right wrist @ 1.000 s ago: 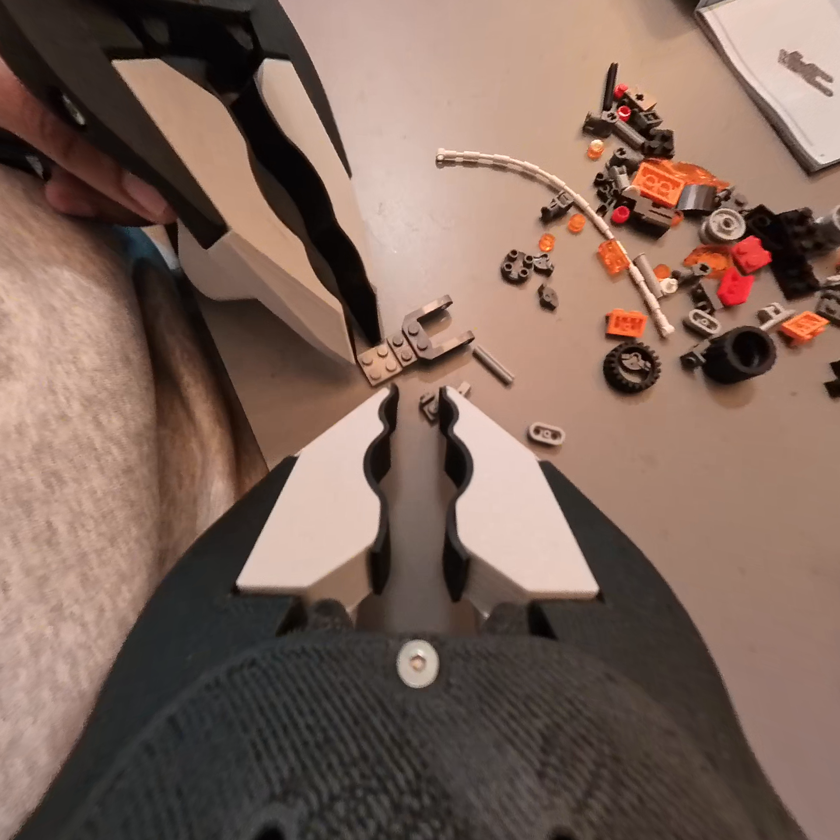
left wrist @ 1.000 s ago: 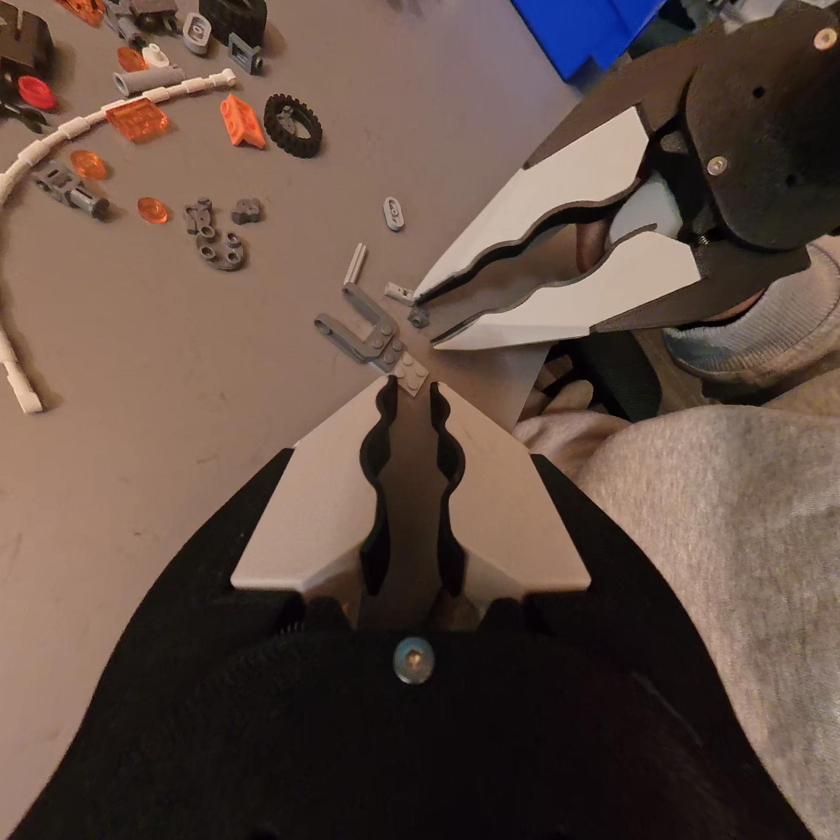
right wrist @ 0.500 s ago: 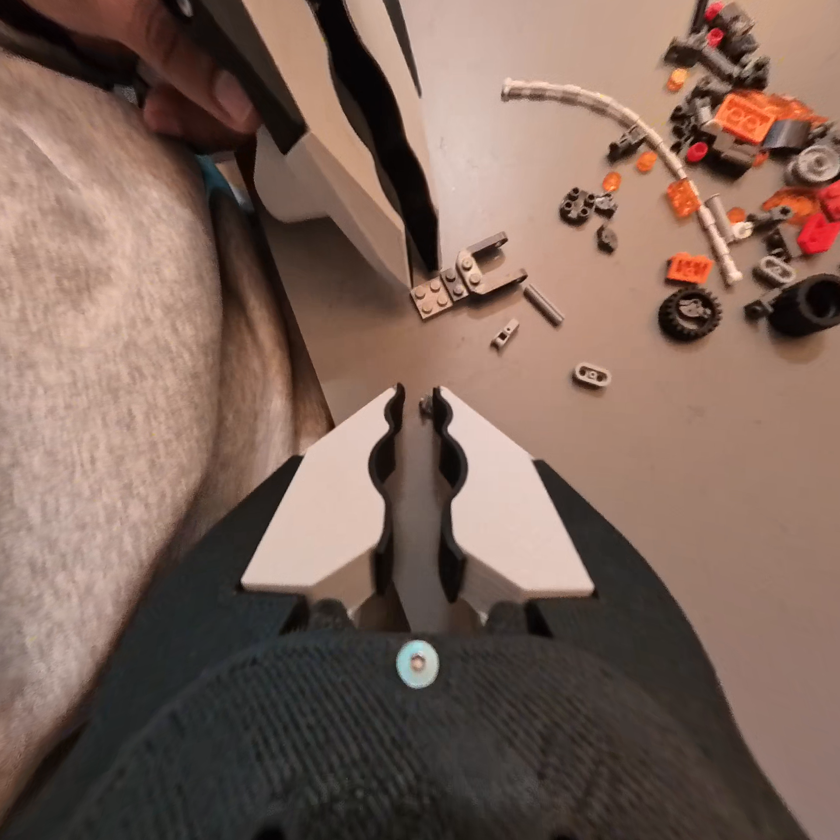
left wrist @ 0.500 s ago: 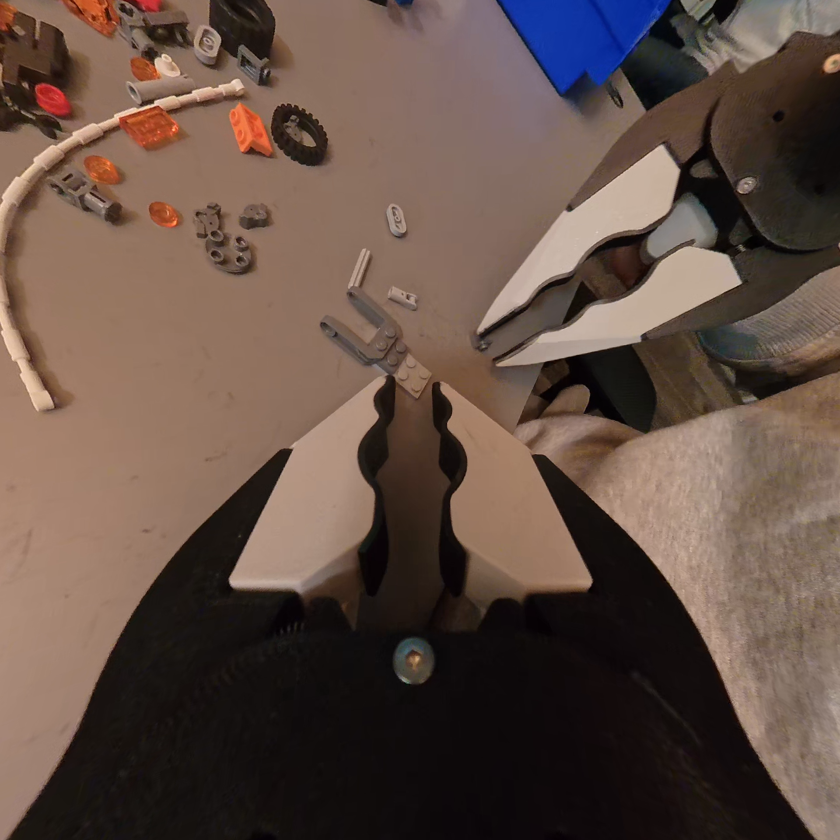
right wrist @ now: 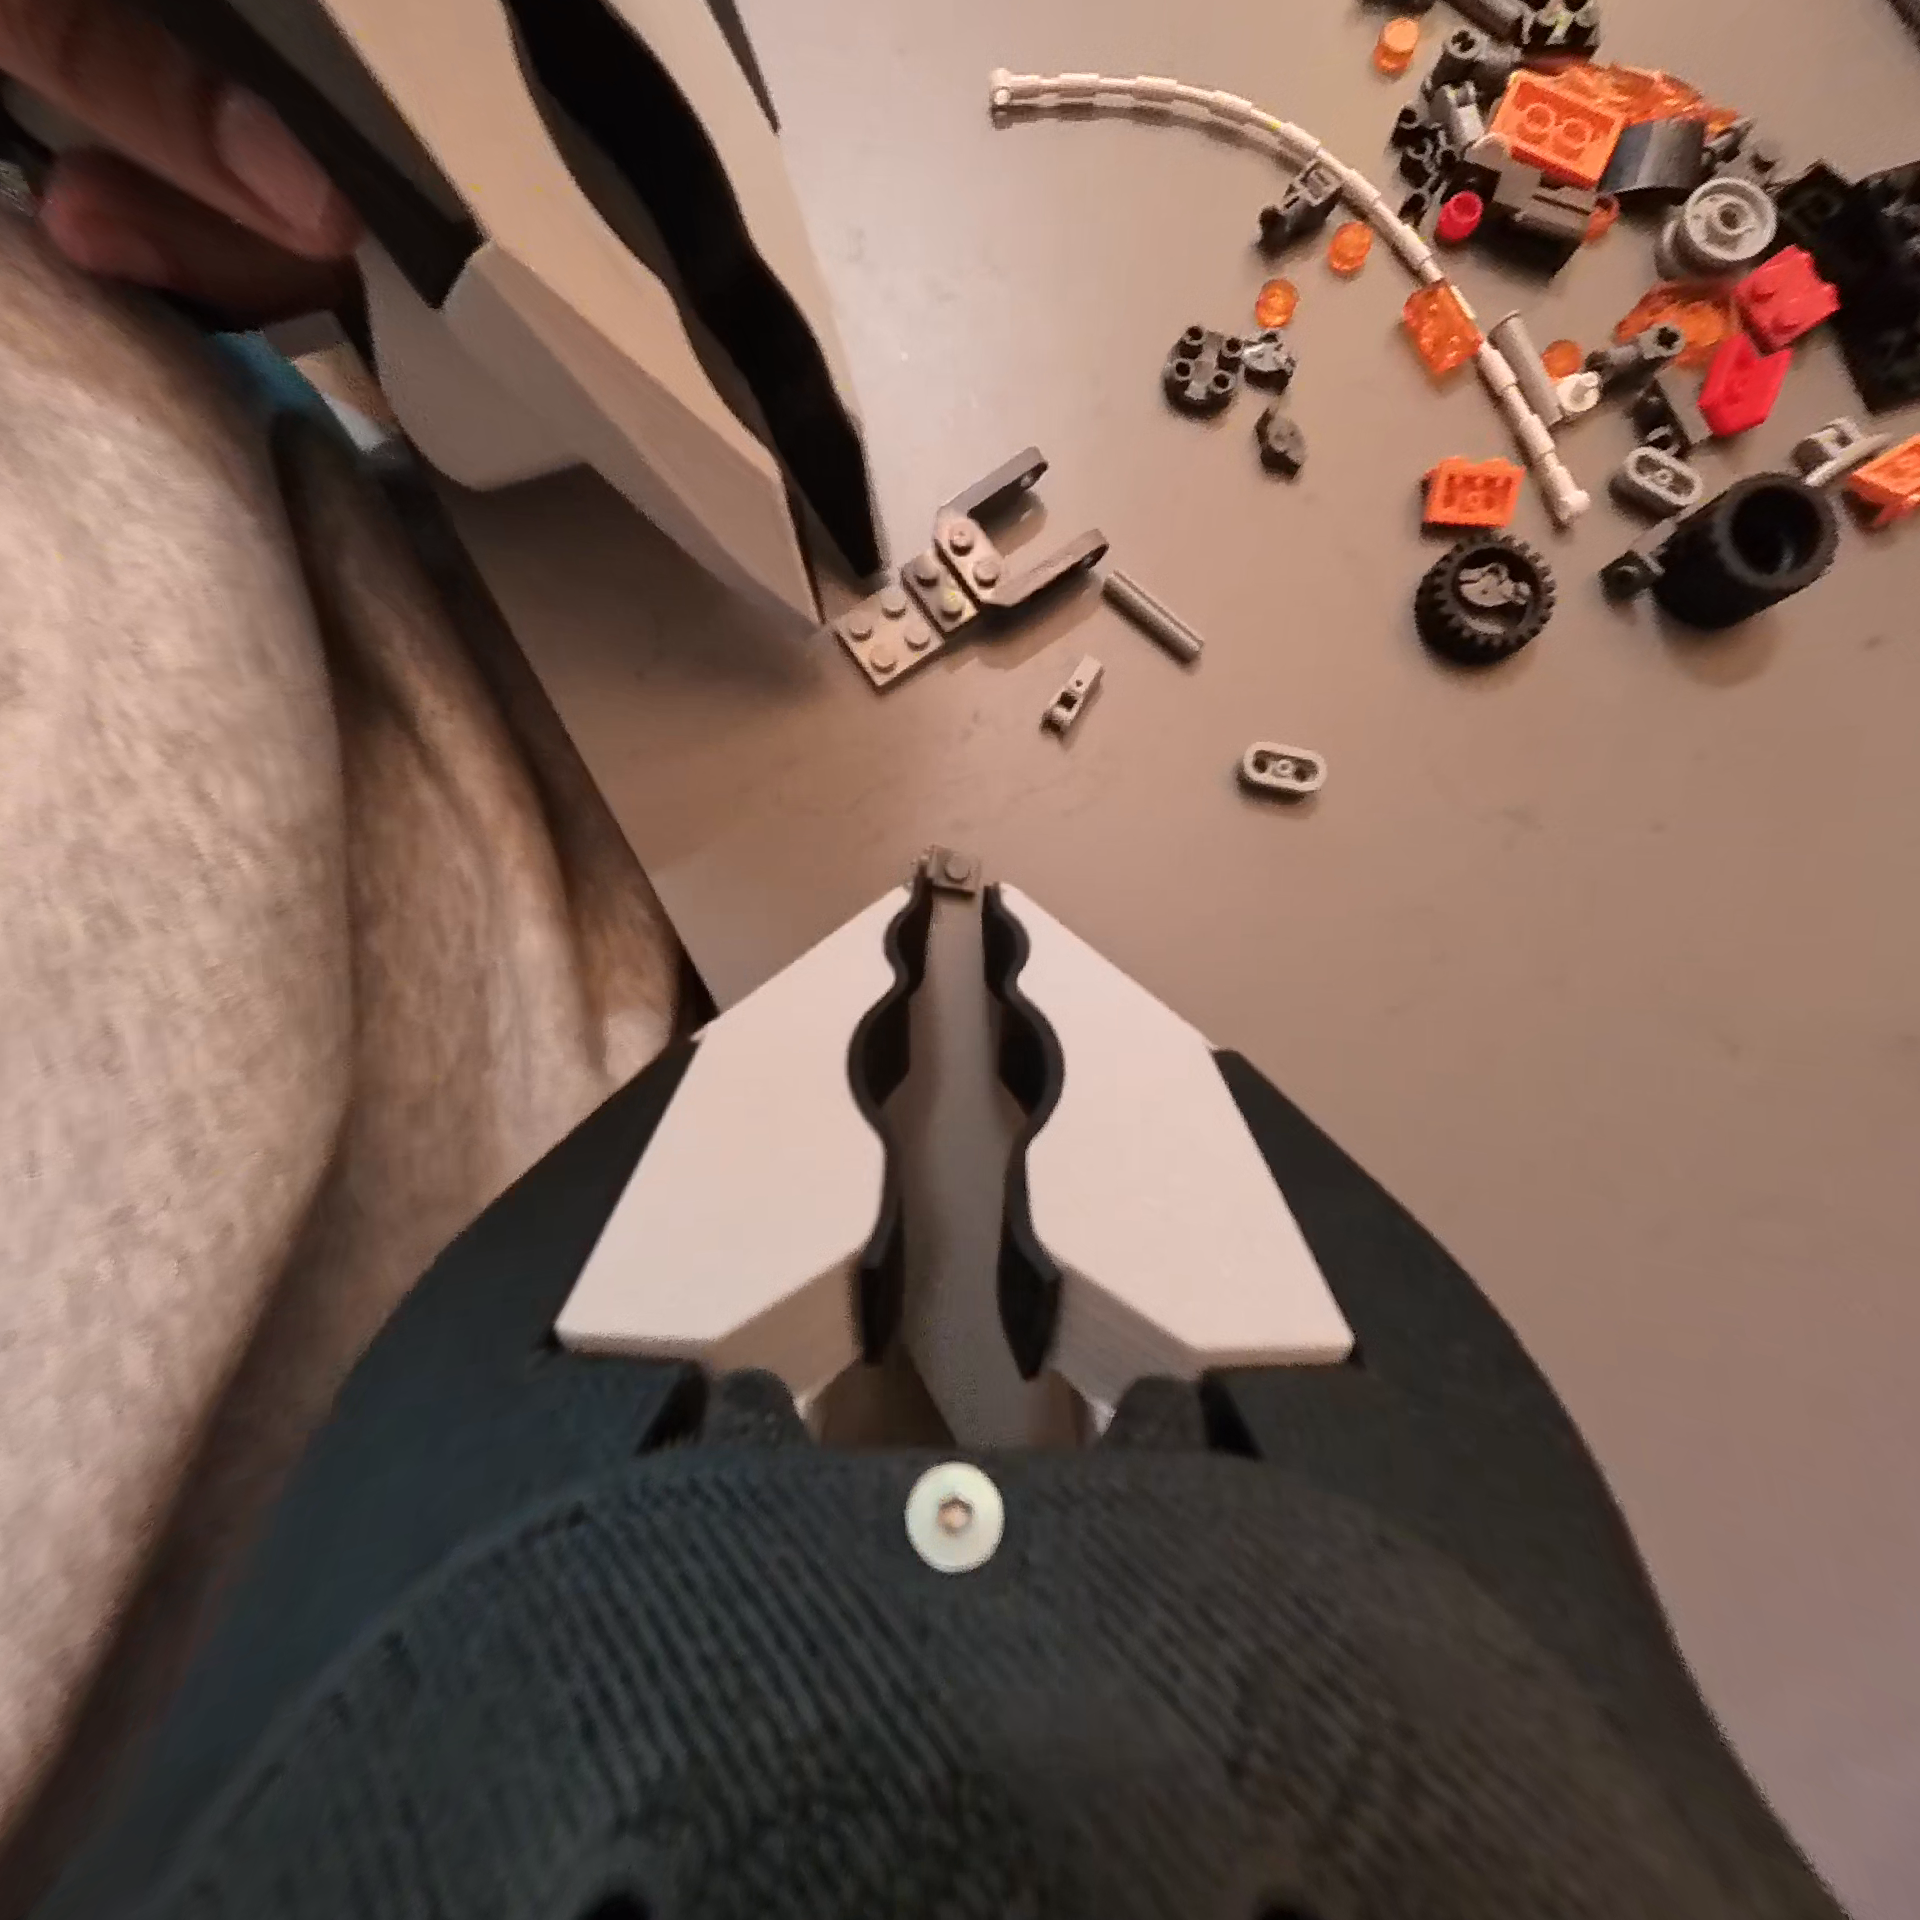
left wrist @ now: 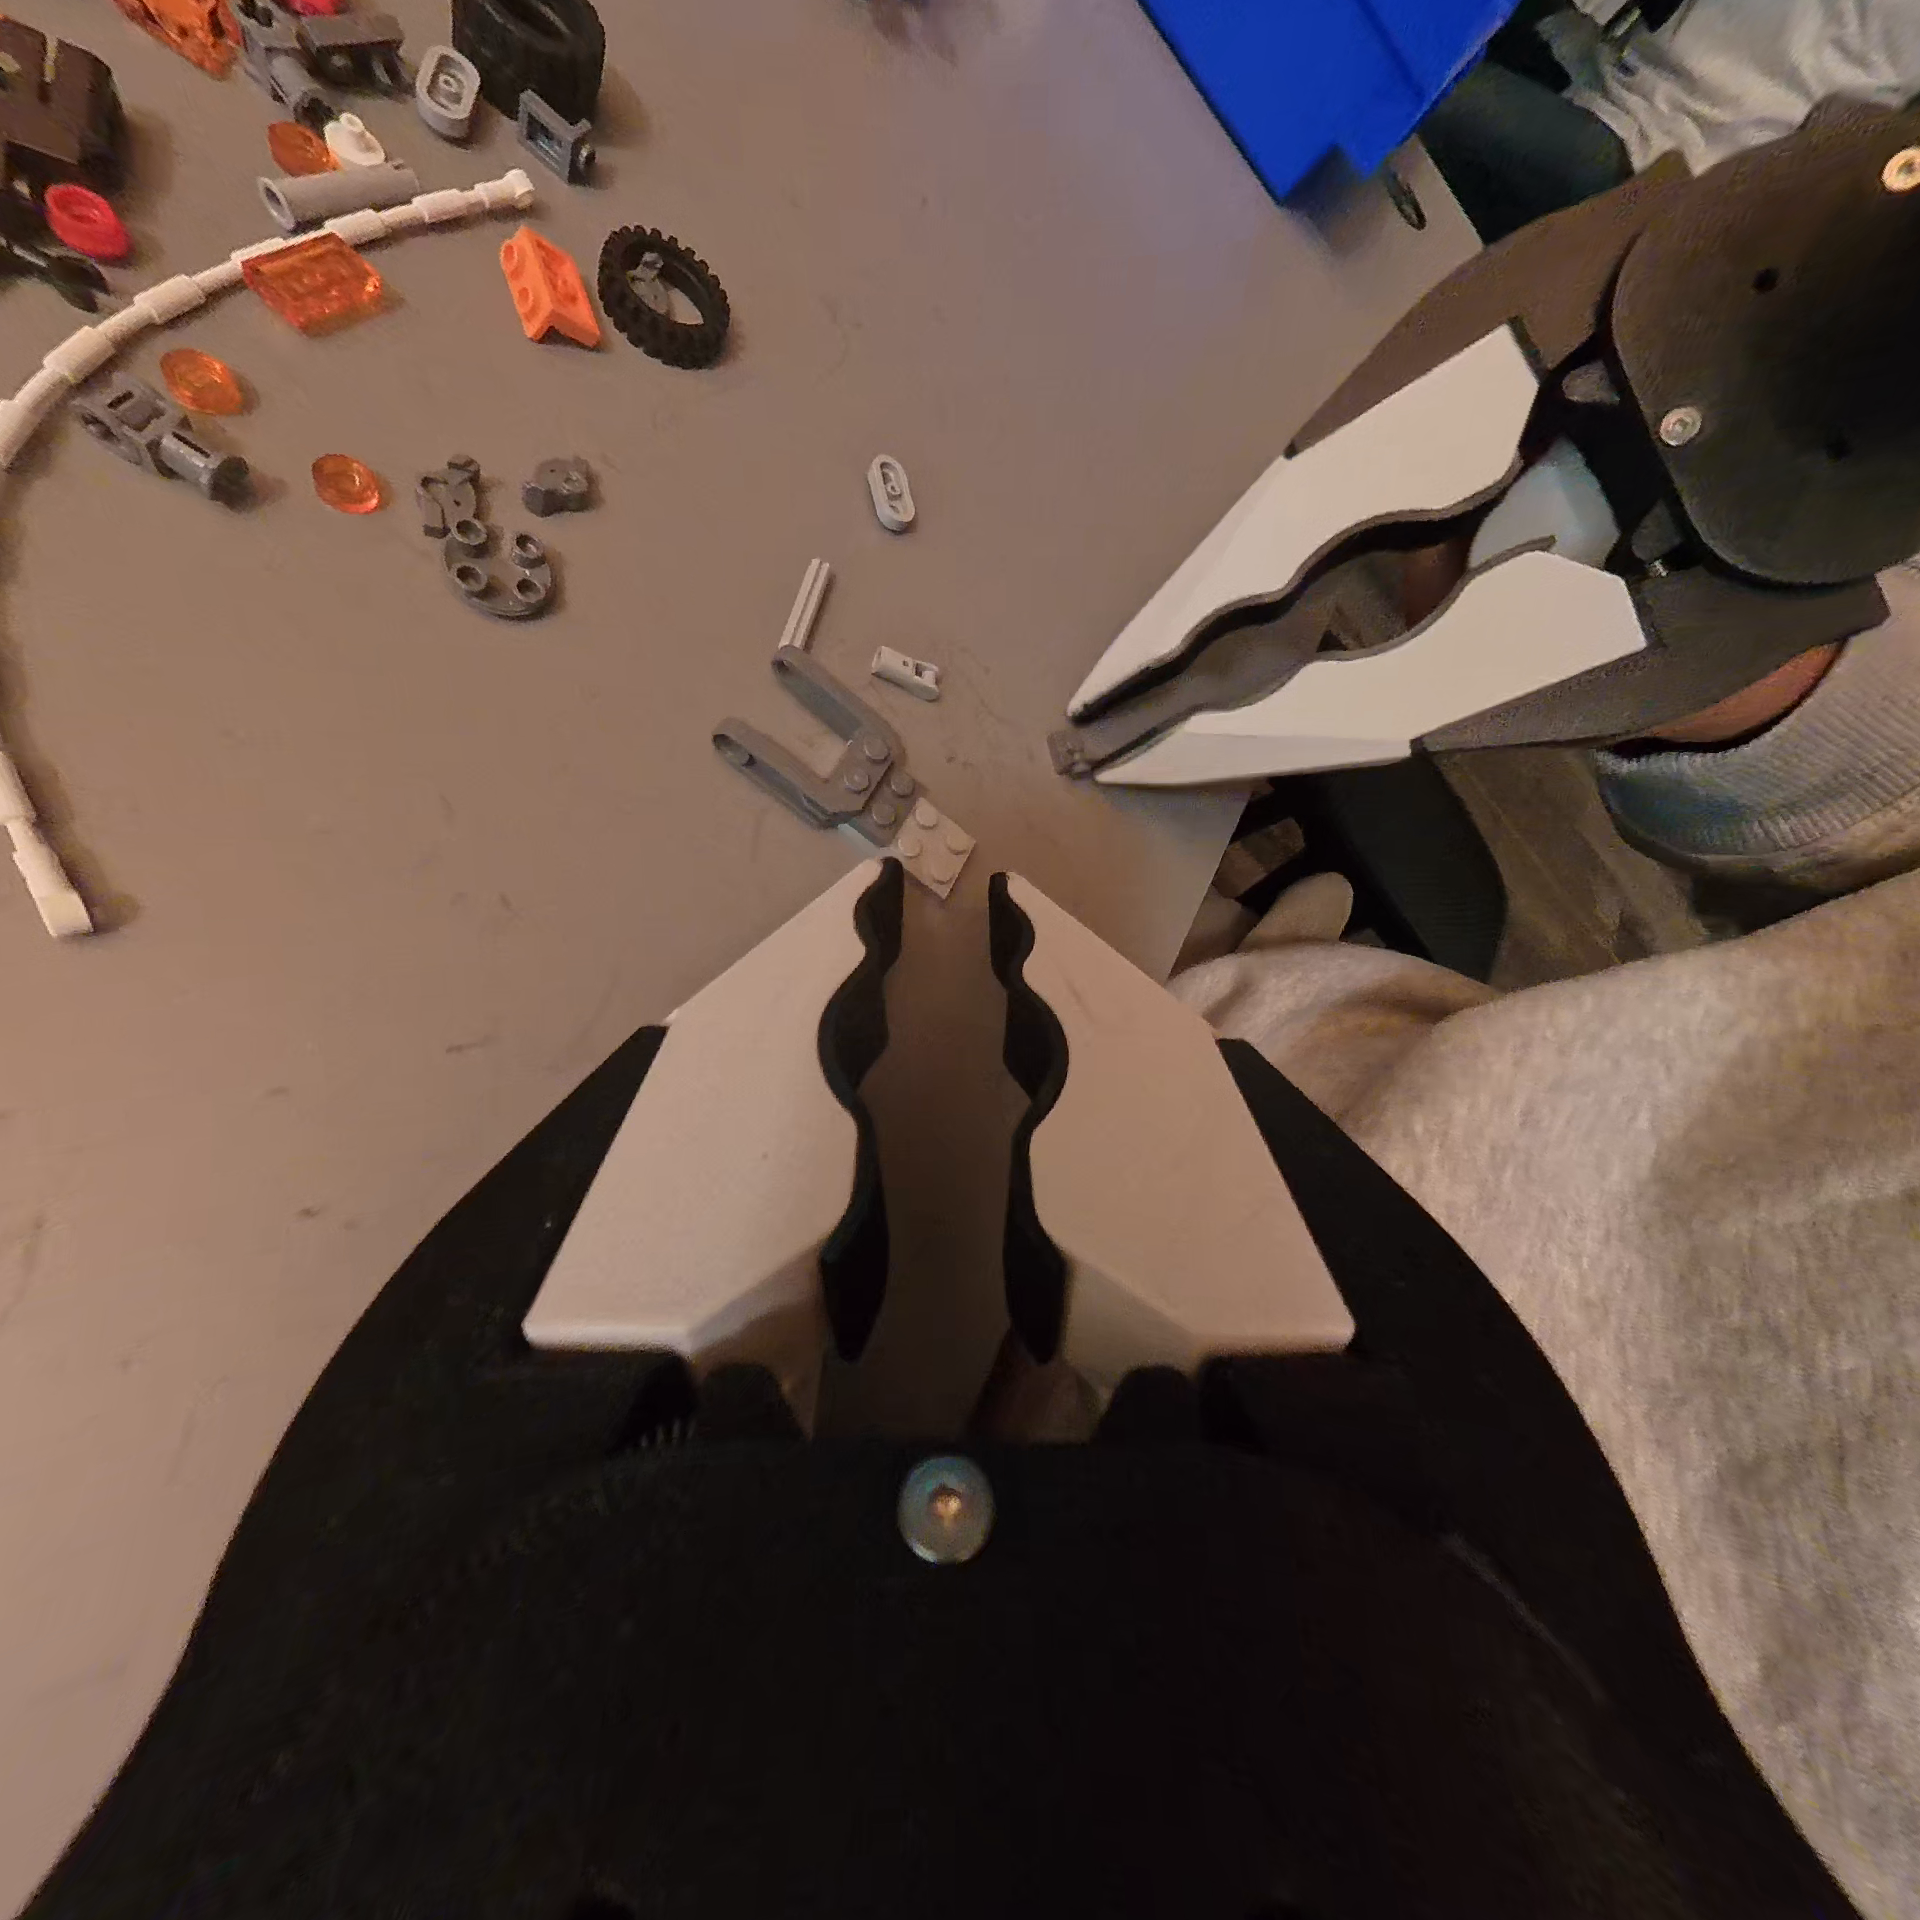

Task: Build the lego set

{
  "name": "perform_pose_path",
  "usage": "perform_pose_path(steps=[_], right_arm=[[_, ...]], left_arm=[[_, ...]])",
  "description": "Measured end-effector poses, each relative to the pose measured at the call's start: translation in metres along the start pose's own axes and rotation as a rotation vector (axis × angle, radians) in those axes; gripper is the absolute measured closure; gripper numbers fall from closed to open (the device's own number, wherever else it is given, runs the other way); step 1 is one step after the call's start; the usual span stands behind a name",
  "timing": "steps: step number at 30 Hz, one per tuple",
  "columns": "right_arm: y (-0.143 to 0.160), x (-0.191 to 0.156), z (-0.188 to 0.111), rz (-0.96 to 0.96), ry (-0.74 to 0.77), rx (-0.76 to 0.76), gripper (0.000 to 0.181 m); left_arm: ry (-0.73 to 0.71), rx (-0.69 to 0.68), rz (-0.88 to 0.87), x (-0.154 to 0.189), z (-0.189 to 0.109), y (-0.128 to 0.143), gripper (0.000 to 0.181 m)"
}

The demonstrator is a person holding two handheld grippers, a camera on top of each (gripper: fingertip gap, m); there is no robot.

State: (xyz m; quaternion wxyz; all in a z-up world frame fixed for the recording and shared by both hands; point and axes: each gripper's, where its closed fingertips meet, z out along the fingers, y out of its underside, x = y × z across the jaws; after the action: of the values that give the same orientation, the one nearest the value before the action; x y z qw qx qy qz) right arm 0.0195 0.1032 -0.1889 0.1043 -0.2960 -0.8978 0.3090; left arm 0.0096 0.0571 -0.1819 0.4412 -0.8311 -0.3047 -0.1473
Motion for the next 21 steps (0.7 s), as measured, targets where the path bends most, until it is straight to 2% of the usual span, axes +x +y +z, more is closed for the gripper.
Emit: perform_pose_path(steps=[5, 17, 21], right_arm=[[-0.003, 0.017, -0.003, -0.009, 0.083, -0.009, 0.176], [-0.011, 0.002, 0.000, 0.302, -0.009, 0.084, 0.161], [-0.012, 0.006, 0.005, 0.336, 0.004, 0.083, 0.162]], left_arm=[[-0.009, 0.003, -0.003, -0.002, -0.001, 0.000, 0.165], [0.009, 0.012, -0.009, 0.000, 0.000, -0.001, 0.166], [0.011, 0.020, -0.012, 0.000, -0.001, -0.001, 0.165]])
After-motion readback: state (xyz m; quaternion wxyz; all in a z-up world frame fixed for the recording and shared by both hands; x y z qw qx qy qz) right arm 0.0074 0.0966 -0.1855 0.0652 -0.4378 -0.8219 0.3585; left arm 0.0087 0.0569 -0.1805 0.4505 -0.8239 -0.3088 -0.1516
